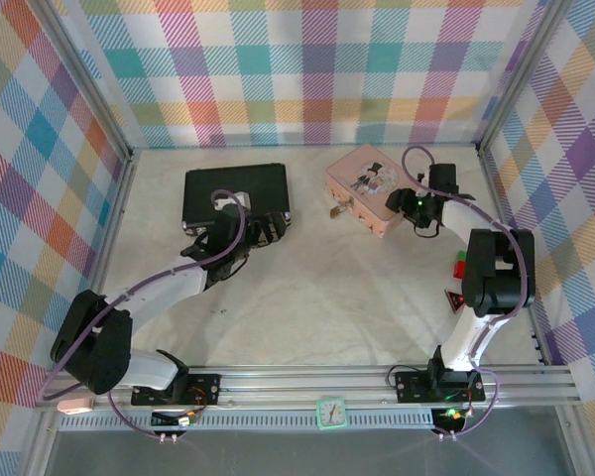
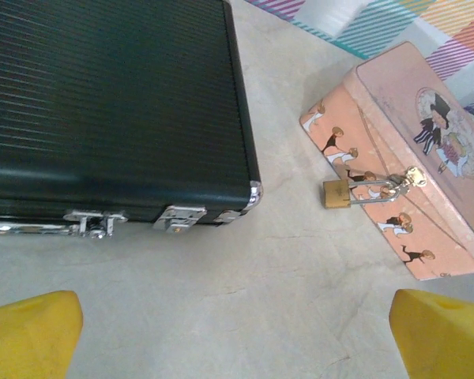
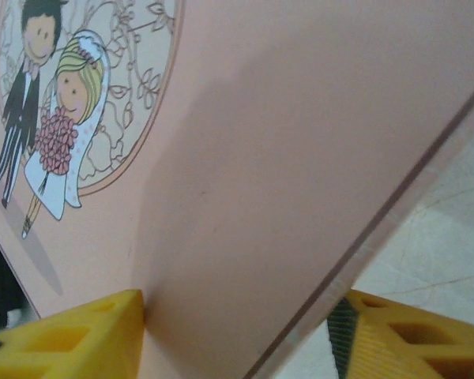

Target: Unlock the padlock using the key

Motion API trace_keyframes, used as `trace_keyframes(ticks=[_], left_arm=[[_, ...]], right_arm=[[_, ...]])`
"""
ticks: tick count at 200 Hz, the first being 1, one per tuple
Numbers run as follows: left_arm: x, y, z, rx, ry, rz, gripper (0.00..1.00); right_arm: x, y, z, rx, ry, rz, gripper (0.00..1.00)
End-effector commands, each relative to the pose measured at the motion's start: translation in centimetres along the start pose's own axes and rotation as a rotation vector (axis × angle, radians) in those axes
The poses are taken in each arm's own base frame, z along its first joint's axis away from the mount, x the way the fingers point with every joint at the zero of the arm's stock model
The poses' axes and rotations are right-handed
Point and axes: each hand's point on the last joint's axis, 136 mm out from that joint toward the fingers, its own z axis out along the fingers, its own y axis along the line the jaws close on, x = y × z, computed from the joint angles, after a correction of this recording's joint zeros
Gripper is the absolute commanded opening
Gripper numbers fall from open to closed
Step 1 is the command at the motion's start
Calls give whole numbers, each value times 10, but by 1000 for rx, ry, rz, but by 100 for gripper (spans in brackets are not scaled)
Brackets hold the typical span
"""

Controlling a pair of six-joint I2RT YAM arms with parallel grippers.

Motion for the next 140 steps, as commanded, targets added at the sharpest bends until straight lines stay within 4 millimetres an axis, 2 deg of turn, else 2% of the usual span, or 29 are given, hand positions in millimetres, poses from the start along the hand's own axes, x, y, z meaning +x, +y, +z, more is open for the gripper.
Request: trace_keyframes(ticks=[1,21,48,63,74,96,107,123,140], left_arm=[[-5,-16,3,44,1,2,99],[-4,-19,8,50,8,3,99],[-2,-26,14,69,29,10,99],[-2,-28,15,76,30,13,99],[-3,-29,14,79,26,13,99],[-3,-30,13,87,26,16,99],[-3,-31,13,88,30,17,99],[-1,-32,11,101,38,18,99],[4,-36,11,130,53,26,99]], right_arm=[[27,-25,-9,110,82,-65,52],[41,-32,-21,134,92,-87,45],[55,-51,-38,209,91,-111,46],[50,-66,-49,257,70,-79,47],[41,-73,-57,246,36,-25,54],[9,-52,-67,110,-59,18,83],[-4,-34,-67,28,-80,10,93],[-18,-15,-61,-72,-82,9,100],[-27,-8,-47,-131,-53,11,100]])
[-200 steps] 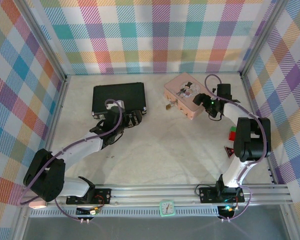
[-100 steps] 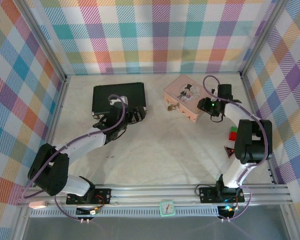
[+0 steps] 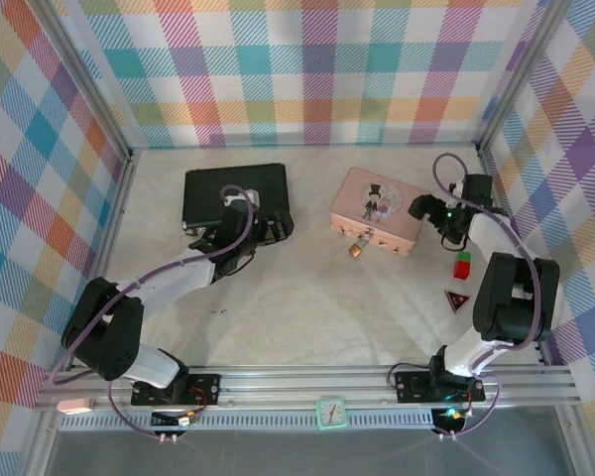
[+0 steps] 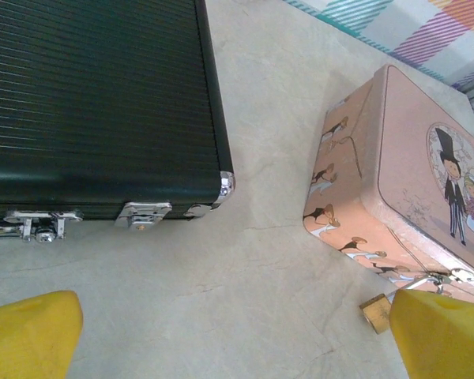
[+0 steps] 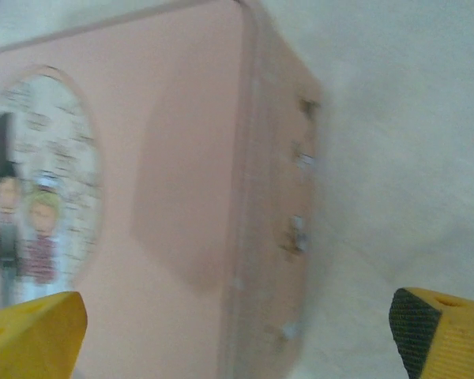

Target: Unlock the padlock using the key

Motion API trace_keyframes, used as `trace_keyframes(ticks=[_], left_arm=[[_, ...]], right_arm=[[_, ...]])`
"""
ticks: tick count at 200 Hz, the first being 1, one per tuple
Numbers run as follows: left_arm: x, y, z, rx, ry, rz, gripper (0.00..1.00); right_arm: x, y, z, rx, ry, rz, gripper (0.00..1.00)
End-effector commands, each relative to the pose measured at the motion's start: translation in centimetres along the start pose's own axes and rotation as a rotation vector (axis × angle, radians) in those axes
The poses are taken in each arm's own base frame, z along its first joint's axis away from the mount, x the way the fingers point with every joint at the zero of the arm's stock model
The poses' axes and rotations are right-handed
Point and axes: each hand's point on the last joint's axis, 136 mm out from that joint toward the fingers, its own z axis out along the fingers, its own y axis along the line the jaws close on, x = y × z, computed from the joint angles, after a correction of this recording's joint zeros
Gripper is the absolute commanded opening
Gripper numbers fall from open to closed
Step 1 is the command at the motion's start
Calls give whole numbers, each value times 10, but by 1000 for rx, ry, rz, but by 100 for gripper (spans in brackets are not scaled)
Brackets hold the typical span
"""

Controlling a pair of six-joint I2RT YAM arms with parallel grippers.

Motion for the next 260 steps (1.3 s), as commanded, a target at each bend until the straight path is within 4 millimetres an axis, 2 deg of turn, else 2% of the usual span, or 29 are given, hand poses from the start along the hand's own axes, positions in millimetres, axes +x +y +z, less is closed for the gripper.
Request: trace_keyframes(ticks=[1,26,59,90,108,123,141,153,162,168,199,222,243,260], left_arm=[[-6,-23,-5,88,-9,23,99],[2,-27,-7,129,10,30,99],[3,-25,-15,145,-8,37,100],[2,-25,-23,153,-22,47,100],[5,-17,-28,118,-14,45,100],[8,-2,-32,39,3,40,100],[13,24,-43,-103,29,35,100],[20,41,-52,-185,61,43,100],[29,54,-63,-241,92,44,100],[36,62,-69,-269,115,41,100],[75,111,-104,-460,225,-2,96],[94,141,-129,-594,265,-25,95],[106,154,-142,-639,271,-71,93],[119,159,-142,-634,287,-110,86]], right_arm=[[-23,38,13,-183,5,-22,99],[-17,49,35,-248,79,-35,89],[-8,57,59,-202,129,-118,82],[4,88,79,-240,192,-197,74],[6,102,88,-237,207,-239,74],[-2,109,91,-229,197,-249,75],[-16,113,83,-200,160,-264,78],[-25,115,68,-168,116,-287,83],[-31,116,55,-133,79,-300,89],[-34,116,47,-114,57,-304,100],[-34,110,12,-52,-59,-244,99],[-34,94,-6,3,-114,-151,99],[-28,96,-18,-30,-105,-147,99],[-19,99,-24,-58,-83,-156,99]])
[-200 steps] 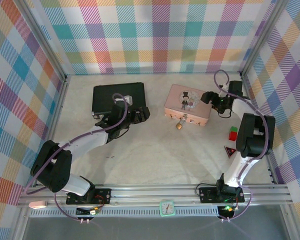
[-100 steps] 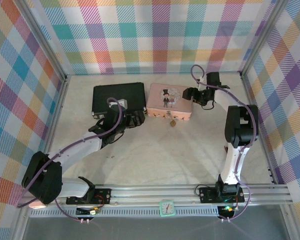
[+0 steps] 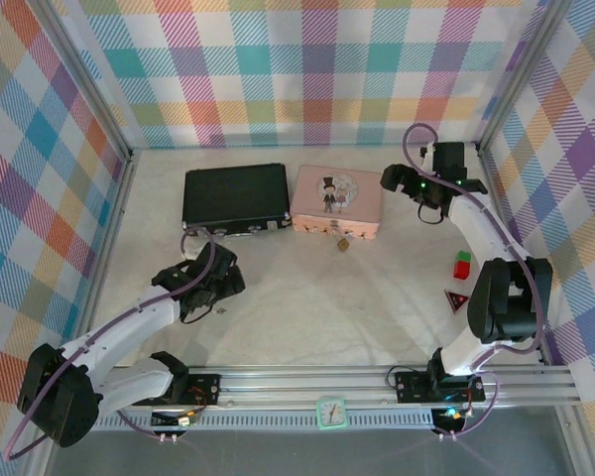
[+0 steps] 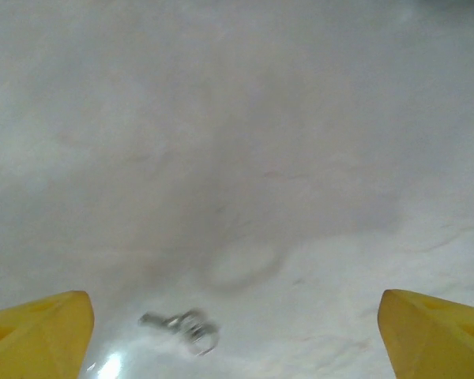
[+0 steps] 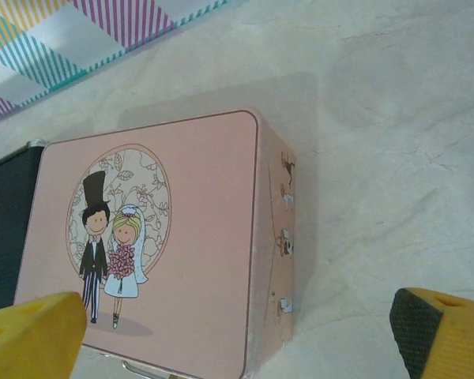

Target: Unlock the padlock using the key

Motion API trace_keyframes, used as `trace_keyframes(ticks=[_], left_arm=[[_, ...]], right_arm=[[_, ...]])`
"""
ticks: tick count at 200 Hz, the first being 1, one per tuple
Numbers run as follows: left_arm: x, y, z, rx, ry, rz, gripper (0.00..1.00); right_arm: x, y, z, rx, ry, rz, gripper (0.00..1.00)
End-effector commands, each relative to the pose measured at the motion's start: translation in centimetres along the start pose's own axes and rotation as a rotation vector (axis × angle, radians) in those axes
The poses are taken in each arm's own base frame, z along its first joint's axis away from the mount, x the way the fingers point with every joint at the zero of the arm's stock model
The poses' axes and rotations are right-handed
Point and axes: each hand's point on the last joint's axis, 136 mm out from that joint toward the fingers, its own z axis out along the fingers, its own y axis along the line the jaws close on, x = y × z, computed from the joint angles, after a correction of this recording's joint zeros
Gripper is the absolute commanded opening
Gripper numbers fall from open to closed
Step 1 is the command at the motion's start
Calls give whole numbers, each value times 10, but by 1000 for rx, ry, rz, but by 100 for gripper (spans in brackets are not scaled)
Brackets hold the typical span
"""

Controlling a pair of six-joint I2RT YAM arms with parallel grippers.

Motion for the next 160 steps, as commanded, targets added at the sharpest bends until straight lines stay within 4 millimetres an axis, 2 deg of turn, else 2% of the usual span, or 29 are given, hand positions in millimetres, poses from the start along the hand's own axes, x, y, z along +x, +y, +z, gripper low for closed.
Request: trace_keyframes(ticks=[1,27,77,104,135,160], left_arm=[[25,28,2,-86,55,-49,85],[38,24,15,-67,99,-56,67],[40,-7,33,-11,135,-12,34],[48,-10,42,-37,163,19,29],[58,-11,48,-52,178,35,30],[62,-31,54,14,184,31,29]], right_arm=[[14,-4,-4,-6,29,36,99],[30,0,-8,-39,58,43,99],[57,10,-15,-60,95,25,99],[63,12,-21,-49,90,12,99],[59,14,-29,-48,64,5,99],[55,20,-37,-64,44,-2,99]])
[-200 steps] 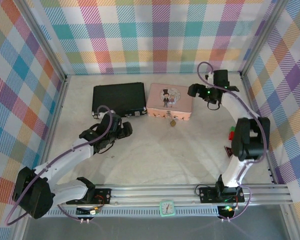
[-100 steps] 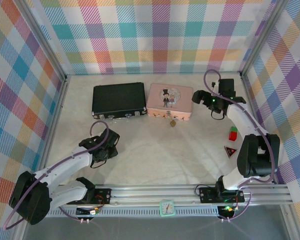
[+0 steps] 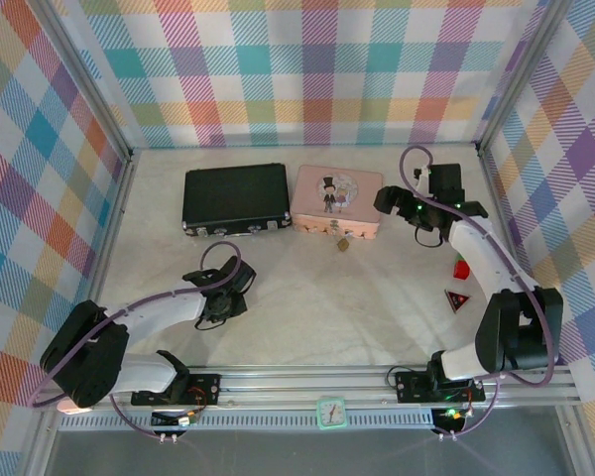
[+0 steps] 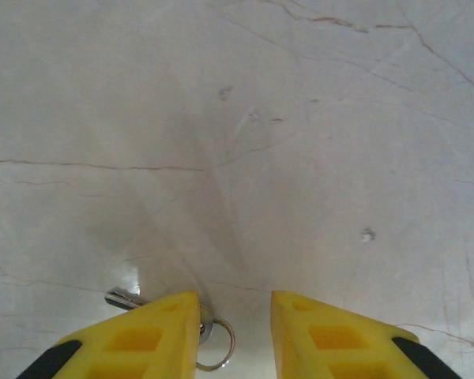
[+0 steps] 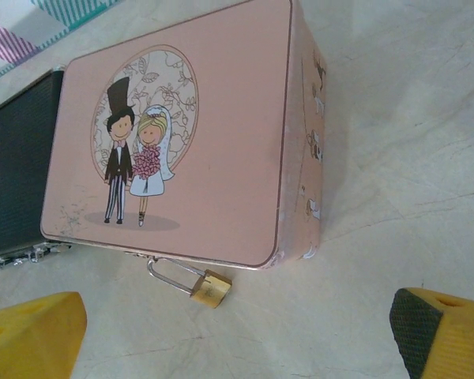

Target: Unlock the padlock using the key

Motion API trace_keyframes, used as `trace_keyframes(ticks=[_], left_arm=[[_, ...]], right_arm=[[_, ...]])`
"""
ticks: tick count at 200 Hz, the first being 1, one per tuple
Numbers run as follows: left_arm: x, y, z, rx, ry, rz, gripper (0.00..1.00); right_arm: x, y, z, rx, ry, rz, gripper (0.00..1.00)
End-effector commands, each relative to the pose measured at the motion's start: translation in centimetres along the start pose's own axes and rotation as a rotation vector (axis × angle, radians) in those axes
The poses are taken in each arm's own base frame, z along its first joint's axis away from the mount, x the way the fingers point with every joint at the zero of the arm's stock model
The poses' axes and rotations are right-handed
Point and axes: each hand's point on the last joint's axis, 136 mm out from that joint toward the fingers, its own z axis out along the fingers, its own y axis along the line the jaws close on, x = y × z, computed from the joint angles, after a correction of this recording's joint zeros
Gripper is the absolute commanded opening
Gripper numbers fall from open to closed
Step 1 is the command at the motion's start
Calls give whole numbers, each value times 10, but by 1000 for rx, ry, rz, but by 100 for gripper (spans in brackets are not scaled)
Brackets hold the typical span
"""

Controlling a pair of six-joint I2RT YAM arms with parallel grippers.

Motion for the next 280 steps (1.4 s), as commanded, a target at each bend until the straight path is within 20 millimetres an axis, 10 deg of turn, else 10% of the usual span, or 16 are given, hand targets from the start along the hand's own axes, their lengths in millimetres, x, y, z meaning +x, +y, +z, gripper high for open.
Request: trace_keyframes(ticks=[1,61,91,147,203,280], left_arm=[[1,-24,3,75,-2,-3,29],[5,-146,-11,330,-3,52,30],[-3,-169,-17,386,-15,29,36],[-78,-117,-66,247,-304,2,49],[-133,-59,-72,304,-393,-252,57],[-148,6,-74,337,-418,-436,62]], right_arm=[[-2,5,-11,-6,-25,-5,99],[10,29,-21,-53,-24,-51,99],[39,47,-10,-114,62,-78,100],[141,99,26,-202,327,-189,77],[256,161,54,-240,600,-463,63],[297,177,101,-124,697,-784,50]])
